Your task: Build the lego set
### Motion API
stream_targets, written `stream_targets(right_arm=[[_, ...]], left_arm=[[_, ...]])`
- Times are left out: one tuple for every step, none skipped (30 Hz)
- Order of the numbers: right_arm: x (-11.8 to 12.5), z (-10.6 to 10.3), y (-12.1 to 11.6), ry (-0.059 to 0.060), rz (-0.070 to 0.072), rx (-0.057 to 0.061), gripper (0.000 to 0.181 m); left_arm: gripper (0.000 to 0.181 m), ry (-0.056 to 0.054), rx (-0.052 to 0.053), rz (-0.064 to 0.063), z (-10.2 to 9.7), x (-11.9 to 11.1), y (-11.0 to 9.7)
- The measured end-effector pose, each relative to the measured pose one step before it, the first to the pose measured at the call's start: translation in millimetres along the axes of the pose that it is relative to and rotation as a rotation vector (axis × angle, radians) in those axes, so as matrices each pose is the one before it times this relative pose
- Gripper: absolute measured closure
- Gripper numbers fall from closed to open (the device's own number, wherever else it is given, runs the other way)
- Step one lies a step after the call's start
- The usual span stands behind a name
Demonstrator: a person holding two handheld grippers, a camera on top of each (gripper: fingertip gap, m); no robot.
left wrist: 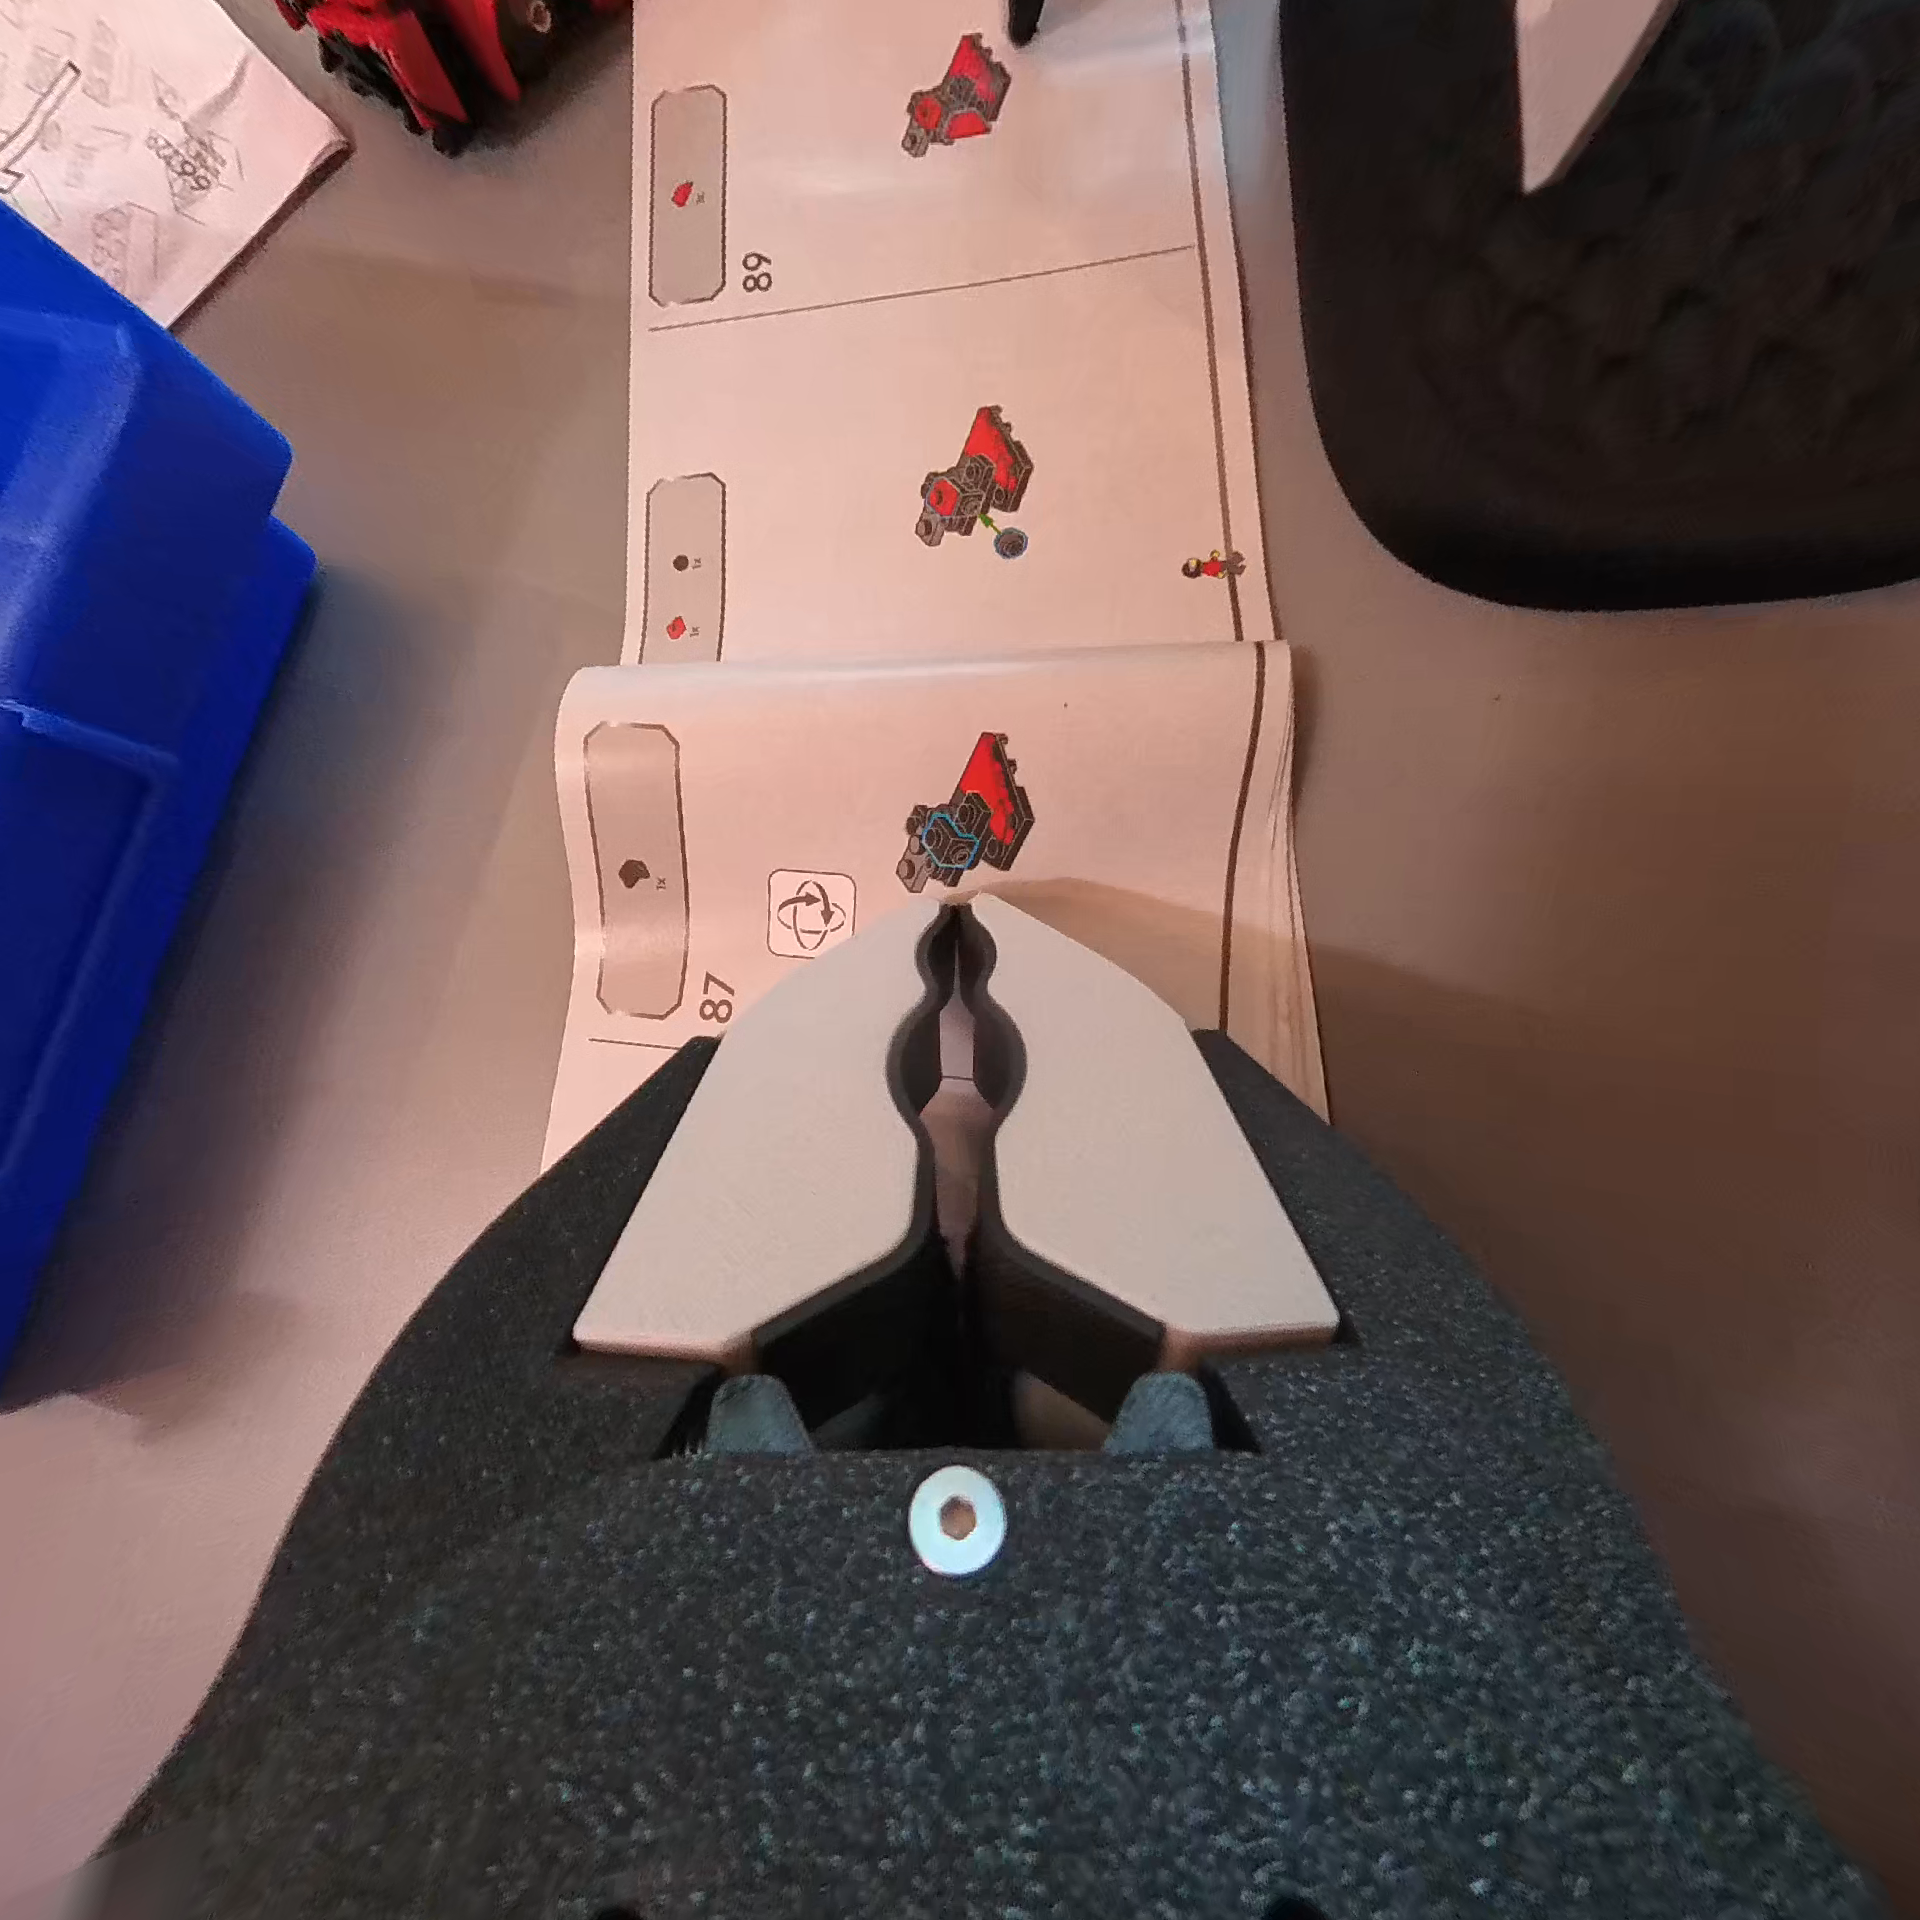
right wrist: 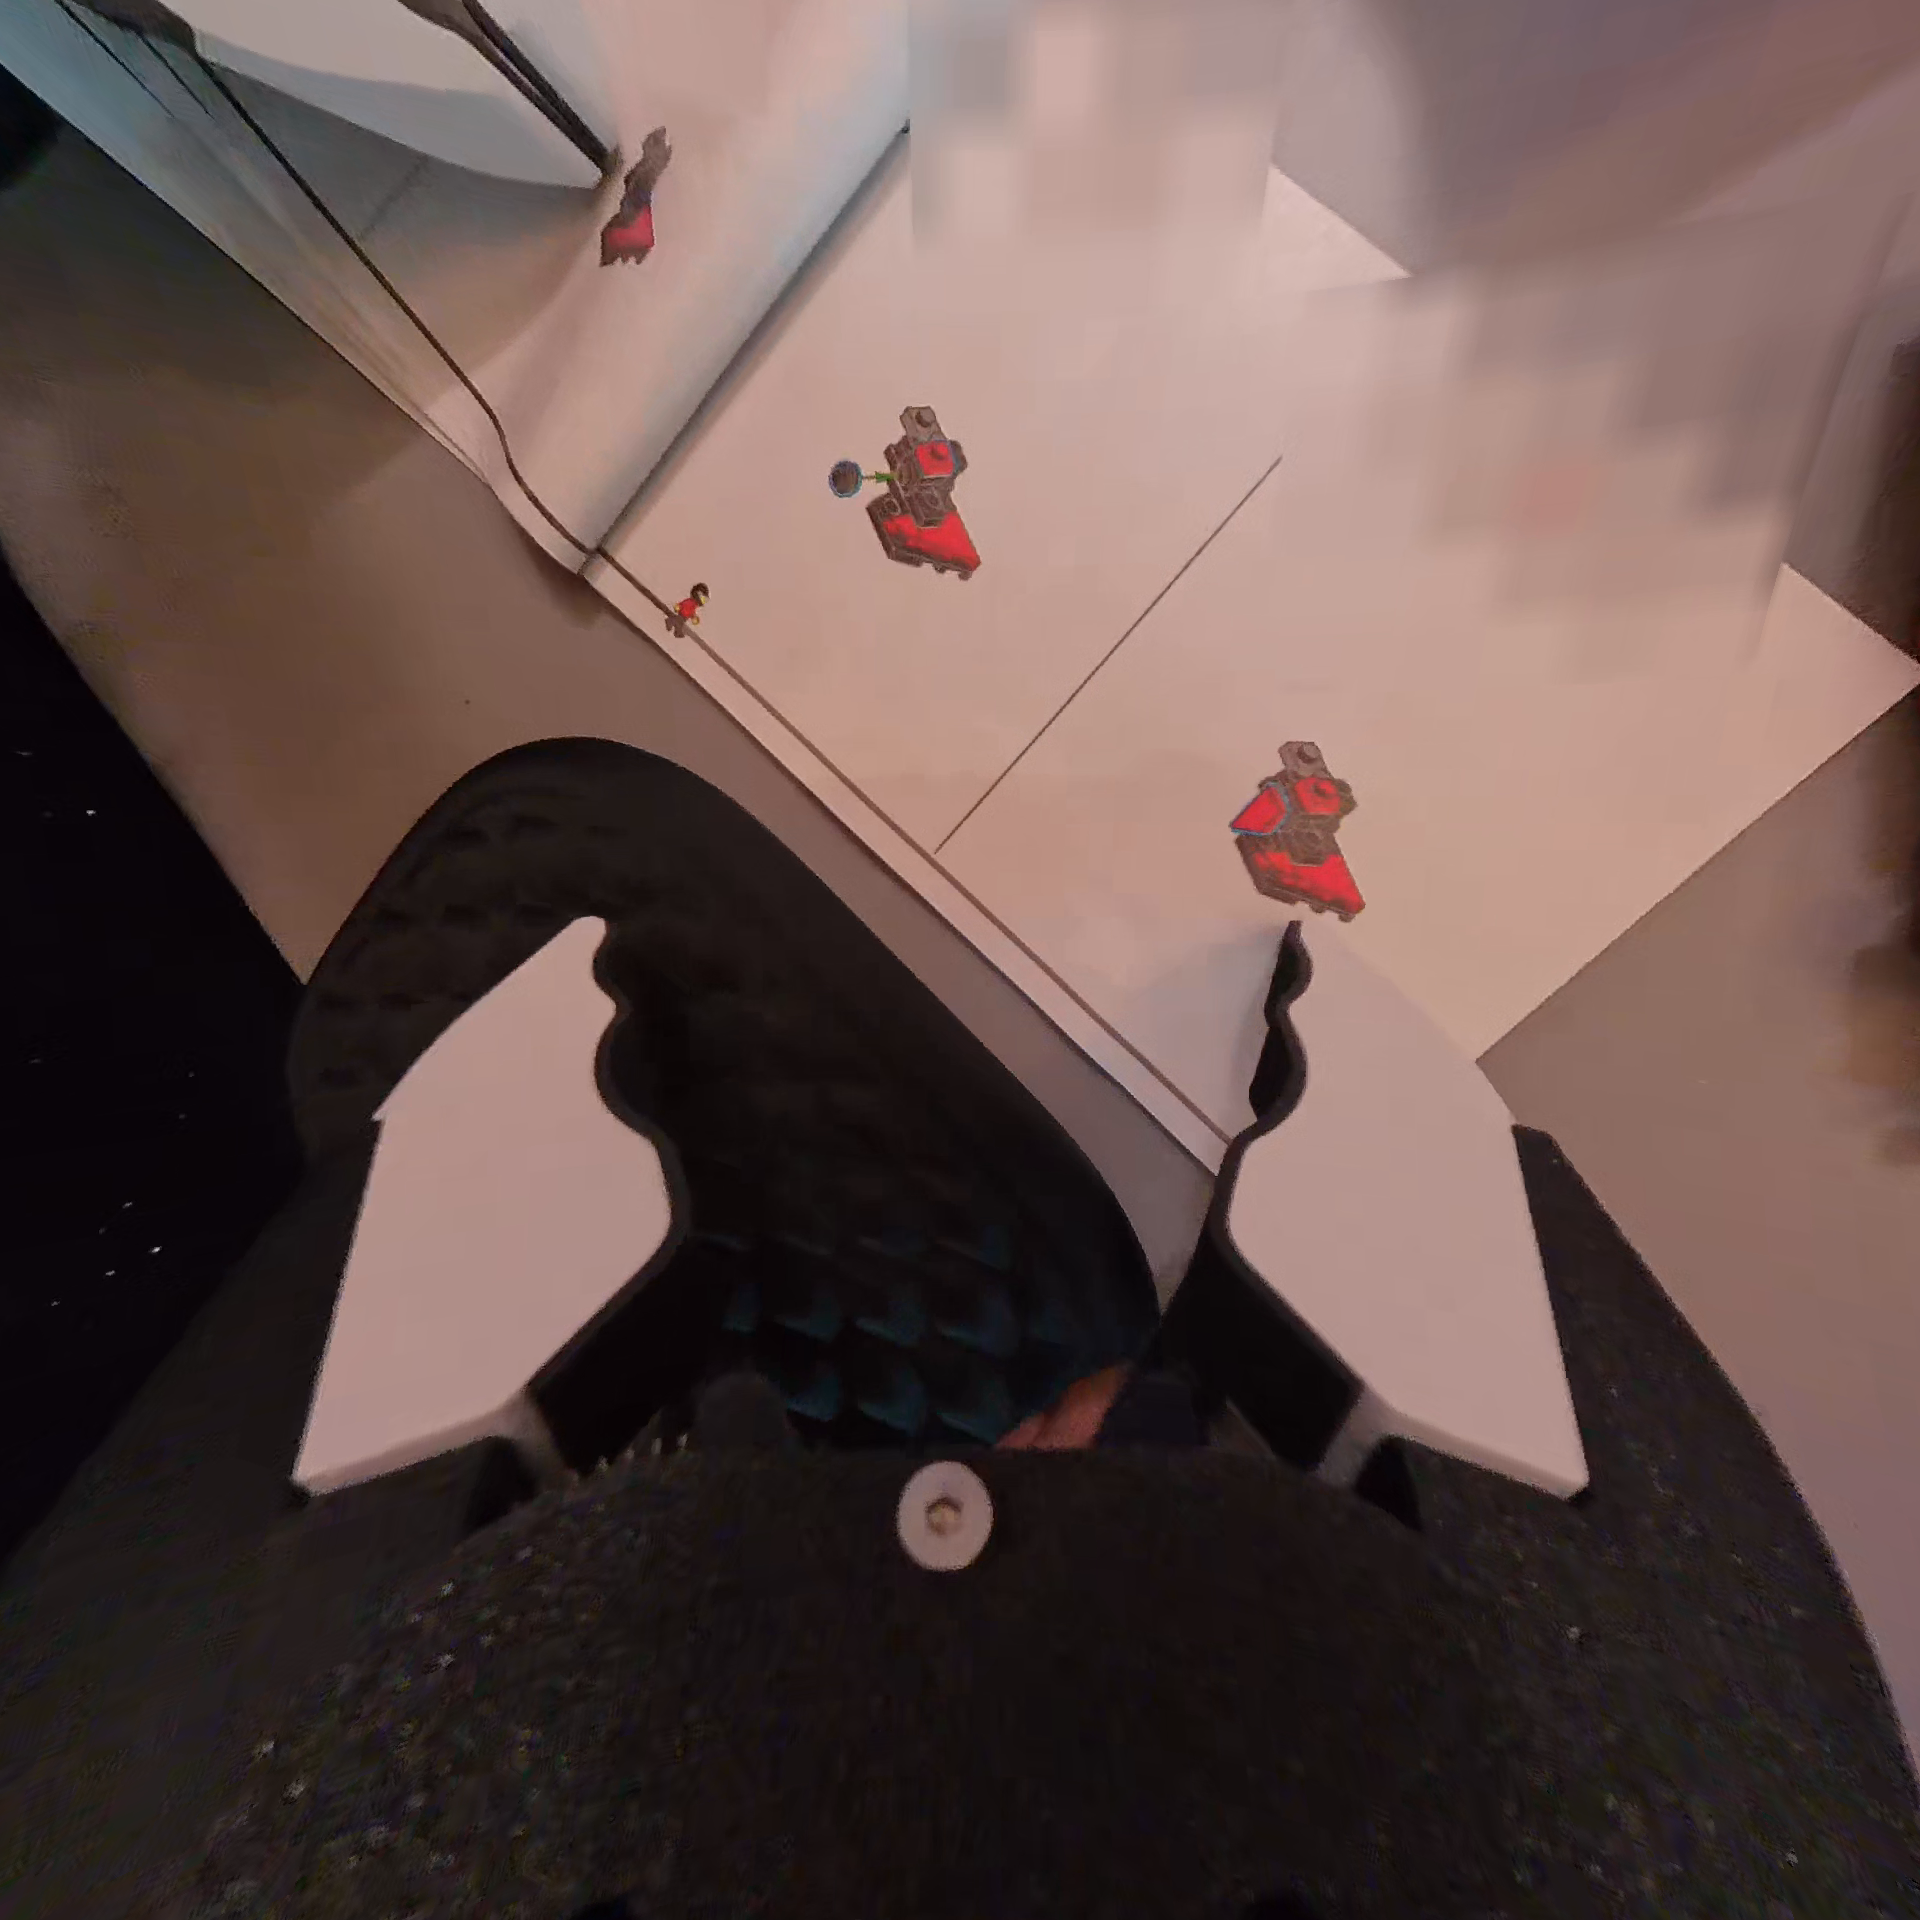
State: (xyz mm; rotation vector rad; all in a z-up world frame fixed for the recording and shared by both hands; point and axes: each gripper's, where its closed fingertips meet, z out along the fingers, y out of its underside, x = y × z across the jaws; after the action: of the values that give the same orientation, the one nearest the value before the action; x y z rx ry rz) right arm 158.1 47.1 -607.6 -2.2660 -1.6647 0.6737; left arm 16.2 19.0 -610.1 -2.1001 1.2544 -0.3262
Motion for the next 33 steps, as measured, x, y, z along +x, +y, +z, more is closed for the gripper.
stream_targets(right_arm=[[-1.35,1.3,-0.58,0.0068,-0.005,-0.0017,0.062],[-1.16,1.25,-1.0,0.0054,-0.0023,0.0031,0.061],[-1.64,1.26,-1.83,-0.0003,-0.0008,0.0087,0.062],[-1.87,1.2,-2.21,-0.0037,-0.0013,0.0111,0.061],[-1.84,1.11,-2.08,-0.0037,0.0002,0.0111,0.062],[-2.37,1.35,-2.14,-0.0062,-0.0013,0.0115,0.062],[-2.58,1.35,-2.16,-0.006,-0.0027,0.0114,0.062],[-1.5,1.37,-1.67,0.0005,-0.0009,0.0081,0.063],[-1.2,1.3,-1.4,0.0026,-0.0045,0.0053,0.064],[-1.98,1.64,-1.86,-0.0007,-0.0042,0.0083,0.064],[-3.04,2.05,-2.57,-0.005,-0.0042,0.0118,0.063],[-2.57,2.15,-2.05,0.0006,-0.006,0.0077,0.064],[-1.6,1.93,-1.18,0.0073,-0.0082,0.0014,0.065],[-2.61,1.7,-1.22,-0.0001,-0.01,0.003,0.065],[-4.6,2.05,-2.79,-0.0156,-0.0047,0.0152,0.065],[-2.99,2.03,-3.07,-0.0087,-0.0002,0.0164,0.066],[-2.3,1.97,-2.6,-0.0053,-0.0049,0.013,0.068],[-1.04,1.66,-1.67,0.0011,-0.0062,0.0062,0.07],[-0.77,1.34,-1.36,0.0005,-0.0098,0.0037,0.074],[-1.31,1.29,-1.11,-0.005,-0.0127,0.0035,0.077],[-1.08,0.81,-0.88,-0.0067,-0.0073,0.002,0.079],[0.12,0.04,-0.17,-0.0028,-0.0039,-0.0026,0.08],[1.14,-0.39,0.09,-0.0003,-0.0016,-0.0025,0.082],[0.95,-0.39,-0.14,-0.0018,0.0018,0.0013,0.085],[0.63,-0.29,-0.03,-0.0028,0.0006,0.0014,0.086],[0.43,-0.19,0.11,-0.0002,-0.0018,0.0003,0.087],[0.0,0.08,0.24,-0.0001,-0.0043,-0.002,0.087],[-0.34,0.13,0.31,0.0017,-0.0055,-0.0044,0.086],[-0.23,0.26,0.31,0.0033,-0.004,-0.0045,0.086],[-0.08,0.16,0.16,0.0037,-0.0028,-0.0036,0.086],[-0.14,0.22,0.21,0.0025,-0.0036,-0.003,0.085],[-0.25,0.05,0.3,-0.0002,-0.0037,-0.0017,0.085],[0.29,-0.09,0.56,0.0004,-0.0063,-0.0012,0.086]], left_arm=[[0.181,0.0022,0.0039,-0.0033,-0.06,-0.06,-0.02],[0.181,0.0027,0.0021,-0.0035,0.04,0.05,0.1],[0.181,0.0015,0.0005,-0.0014,0.11,-0.02,-0.09],[0.181,-0.0001,-0.0001,0.0004,-0.01,-0.04,0.02],[0.181,-0.0006,0.0004,0.0007,0.0,0.09,-0.06],[0.181,-0.0009,0.0007,0.0007,-0.03,0.01,-0.03],[0.181,-0.0011,0.0005,0.0008,-0.04,-0.03,0.0],[0.181,-0.001,0.0,0.0011,0.01,-0.08,-0.04],[0.181,0.0,0.0002,-0.0001,0.02,0.01,-0.03],[0.181,0.001,0.0004,-0.0015,0.06,0.01,-0.05],[0.181,0.001,0.0005,-0.0025,-0.03,-0.19,-0.06],[0.181,0.0016,0.0014,-0.0051,-0.05,-0.4,-0.01],[0.179,0.0007,0.0013,-0.0096,-0.2,-0.88,-0.18],[0.177,0.0037,0.0032,-0.014,-0.38,-0.99,-0.29],[0.176,0.0106,0.0034,-0.0175,-0.16,-0.5,-0.24],[0.175,0.0099,0.0006,-0.0165,0.03,-0.39,0.18],[0.174,0.0101,-0.0016,-0.0122,0.37,-0.1,0.25],[0.175,0.007,-0.0028,-0.0061,0.16,0.18,0.15],[0.175,0.002,-0.0019,0.0008,0.18,0.2,0.05],[0.175,-0.0023,0.0003,0.0048,-0.07,0.12,-0.26],[0.174,-0.0058,0.0036,0.0062,-0.16,-0.59,-0.63],[0.17,-0.0057,0.0069,0.0059,-0.19,-0.49,-1.24],[0.159,-0.0006,0.0179,0.006,-0.76,0.44,-3.6],[0.145,0.0068,0.0372,0.0001,-1.41,2.39,-7.79],[0.139,0.008,0.052,-0.0028,-1.53,4.07,-11.58],[0.135,0.0117,0.0538,0.0159,-0.88,6.14,-13.23],[0.131,-0.0008,0.0348,0.0392,1.22,5.18,-11.36],[0.128,-0.015,0.0079,0.0596,3.35,2.36,-7.8],[0.125,-0.0261,-0.0072,0.0555,4.98,-1.05,-5.36],[0.121,-0.0067,-0.0147,0.0289,6.29,0.28,-3.76],[0.114,0.0252,-0.0133,-0.0045,7.34,5.29,-3.65],[0.11,0.0333,-0.0104,-0.0128,7.18,7.47,-3.19],[0.11,0.0074,-0.0134,0.01,5.77,4.25,-0.99]])
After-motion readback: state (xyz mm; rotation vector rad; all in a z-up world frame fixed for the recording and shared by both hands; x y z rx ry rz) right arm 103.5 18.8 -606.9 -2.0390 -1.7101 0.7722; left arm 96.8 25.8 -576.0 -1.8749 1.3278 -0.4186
